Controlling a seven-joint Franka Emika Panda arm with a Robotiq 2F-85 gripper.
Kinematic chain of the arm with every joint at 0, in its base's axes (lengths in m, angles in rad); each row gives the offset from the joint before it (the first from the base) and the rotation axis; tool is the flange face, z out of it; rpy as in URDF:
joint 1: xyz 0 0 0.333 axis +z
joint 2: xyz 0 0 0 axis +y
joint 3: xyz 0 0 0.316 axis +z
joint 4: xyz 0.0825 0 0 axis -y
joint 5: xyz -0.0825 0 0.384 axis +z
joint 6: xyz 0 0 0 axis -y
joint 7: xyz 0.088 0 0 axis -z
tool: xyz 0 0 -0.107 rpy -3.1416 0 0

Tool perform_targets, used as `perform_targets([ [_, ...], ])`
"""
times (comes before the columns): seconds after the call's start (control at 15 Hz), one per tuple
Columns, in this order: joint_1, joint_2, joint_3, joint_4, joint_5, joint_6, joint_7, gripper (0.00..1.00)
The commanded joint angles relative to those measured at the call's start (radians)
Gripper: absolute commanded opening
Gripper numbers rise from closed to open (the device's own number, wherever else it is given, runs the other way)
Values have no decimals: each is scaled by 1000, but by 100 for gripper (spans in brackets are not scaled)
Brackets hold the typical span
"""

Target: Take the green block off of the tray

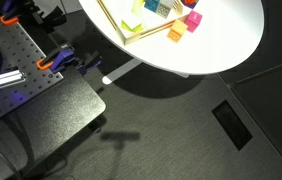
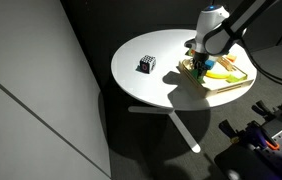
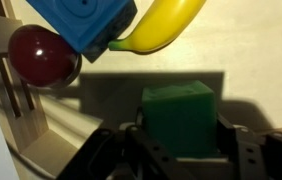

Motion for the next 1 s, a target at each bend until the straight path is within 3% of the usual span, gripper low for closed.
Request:
perform_targets([
  [0.0, 4, 8, -5, 35, -19, -26, 1, 34],
  [0.2, 4, -21, -12, 27, -15, -44, 13, 30],
  [0.93, 25, -148, -6, 17, -2, -92, 64, 30],
])
